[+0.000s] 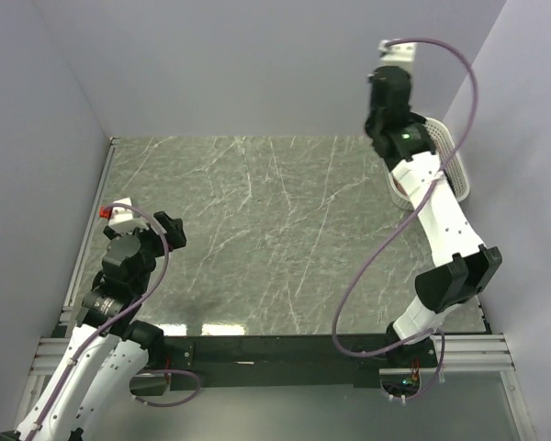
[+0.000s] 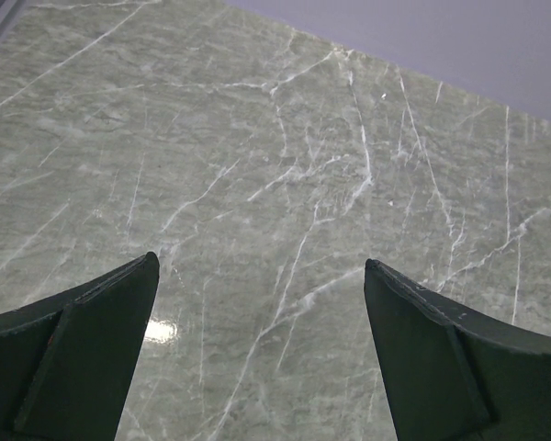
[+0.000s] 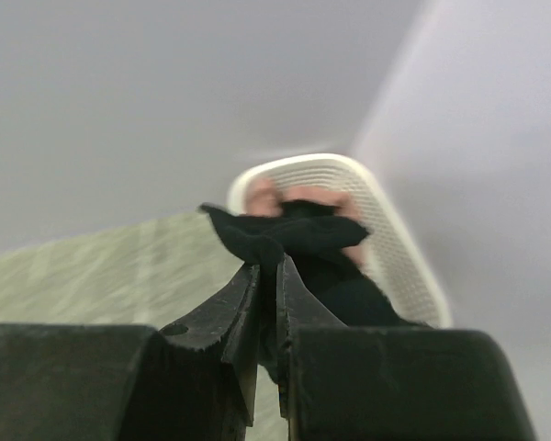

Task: Fold and stack the t-shirts
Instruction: Move the tshirt to the center of the board

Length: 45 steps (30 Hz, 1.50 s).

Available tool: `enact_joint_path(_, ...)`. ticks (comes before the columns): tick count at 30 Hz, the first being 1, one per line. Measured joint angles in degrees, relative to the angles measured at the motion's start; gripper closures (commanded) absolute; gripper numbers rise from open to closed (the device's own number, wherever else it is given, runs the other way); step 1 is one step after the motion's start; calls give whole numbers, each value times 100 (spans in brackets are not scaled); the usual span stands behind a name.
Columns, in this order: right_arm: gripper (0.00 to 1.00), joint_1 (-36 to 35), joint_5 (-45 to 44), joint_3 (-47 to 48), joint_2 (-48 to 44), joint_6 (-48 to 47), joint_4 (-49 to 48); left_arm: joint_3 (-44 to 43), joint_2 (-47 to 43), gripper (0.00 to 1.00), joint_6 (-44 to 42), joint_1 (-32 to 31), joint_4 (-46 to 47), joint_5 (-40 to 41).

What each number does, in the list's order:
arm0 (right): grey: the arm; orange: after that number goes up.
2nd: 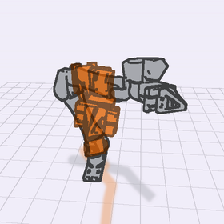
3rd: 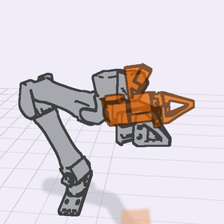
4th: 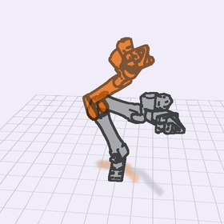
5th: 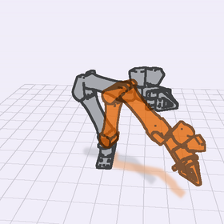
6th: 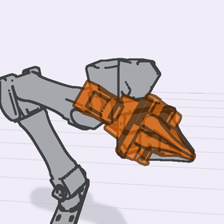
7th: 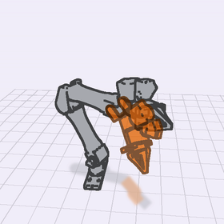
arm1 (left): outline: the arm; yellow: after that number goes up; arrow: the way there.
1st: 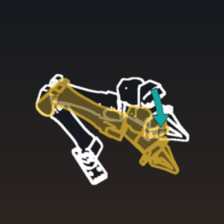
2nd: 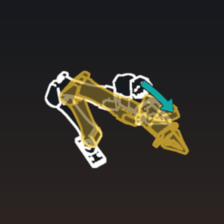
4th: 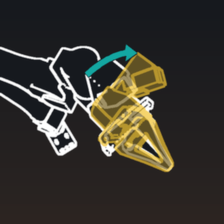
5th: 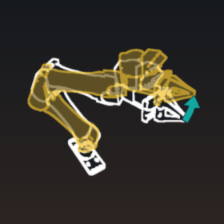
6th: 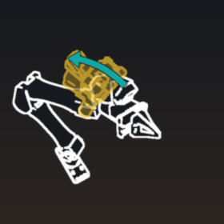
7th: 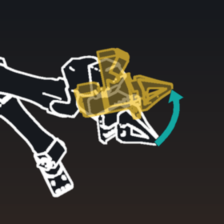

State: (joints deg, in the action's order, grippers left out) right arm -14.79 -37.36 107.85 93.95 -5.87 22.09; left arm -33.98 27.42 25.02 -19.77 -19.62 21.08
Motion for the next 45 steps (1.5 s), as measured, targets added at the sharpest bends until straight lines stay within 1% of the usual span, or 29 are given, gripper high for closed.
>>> enact_joint_path(3, 100, -879, -107, 155, -22, 48, 328, 0, -74, 0, 20, 0, -35, 35)
enact_joint_path(8, 100, -2179, -20, 514, 17, 529, 907, 0, -155, 1, 83, 0, -122, 85)
enact_joint_path(11, 100, -2898, 352, 778, 149, 1023, 1049, 0, -219, 1, 133, 0, -146, 125)
enact_joint_path(15, 100, -3552, 1064, 1034, 616, 1698, 1056, 0, -306, 0, 214, 0, -184, 168)
enact_joint_path(17, 89, -3801, 1532, 1281, 1099, 2035, 1064, 0, -334, 1, 273, 0, -216, 197)
enact_joint_path(18, 82, -3901, 1773, 1405, 1366, 2184, 1056, 0, -343, 1, 302, 0, -229, 216)
enact_joint_path(19, 72, -3993, 2017, 1517, 1657, 2347, 1069, 0, -356, 0, 326, 0, -238, 238)
enact_joint_path(20, 59, -4072, 2277, 1641, 1952, 2487, 1106, 0, -376, 1, 341, 0, -249, 275)
enact_joint_path(21, 56, -4116, 2452, 1698, 2157, 2616, 1113, 0, -402, 1, 363, 0, -249, 295)
enact_joint_path(22, 47, -4172, 2671, 1718, 2378, 2699, 1143, 0, -435, 1, 382, 0, -251, 337)
enact_joint_path(24, 39, -4258, 2968, 1705, 2638, 2828, 1331, 0, -490, 1, 442, 0, -251, 426)
enact_joint_path(25, 36, -4275, 3038, 1674, 2677, 2850, 1401, 0, -494, 0, 442, 0, -254, 433)
enact_joint_path(28, 34, -4229, 3005, 1145, 2411, 2846, 1351, 0, -470, 1, 472, 0, -251, 476)
enact_joint_path(30, 34, -4076, 2918, 380, 1880, 2833, 1318, 0, -385, 1, 501, 0, -254, 483)
enact_joint_path(32, 34, -3768, 2796, -466, 1231, 2837, 1185, -2, -192, 0, 603, 0, -256, 468)
enact_joint_path(33, 34, -3560, 2752, -909, 894, 2859, 1152, -9, -70, 0, 649, 0, -278, 444)
enact_joint_path(35, 34, -2879, 2728, -2072, 31, 2944, 955, -52, 328, 1, 841, 0, -378, 295)
enact_joint_path(36, 34, -2601, 2750, -2441, -219, 2992, 874, -63, 503, 1, 931, 0, -420, 205)
enact_joint_path(38, 34, -1790, 2817, -3510, -876, 3174, 575, -96, 911, 1, 1154, 0, -544, -15)
enact_joint_path(40, 34, -1097, 3018, -4382, -1314, 3333, 313, -101, 1355, 1, 1408, 0, -638, -229)
enact_joint_path(42, 34, -640, 3366, -5250, -1668, 3488, -31, -98, 1786, 1, 1694, 0, -732, -393)
enact_joint_path(45, 34, -367, 3803, -6026, -1808, 3637, -304, -44, 2166, 0, 2103, 0, -776, -544)
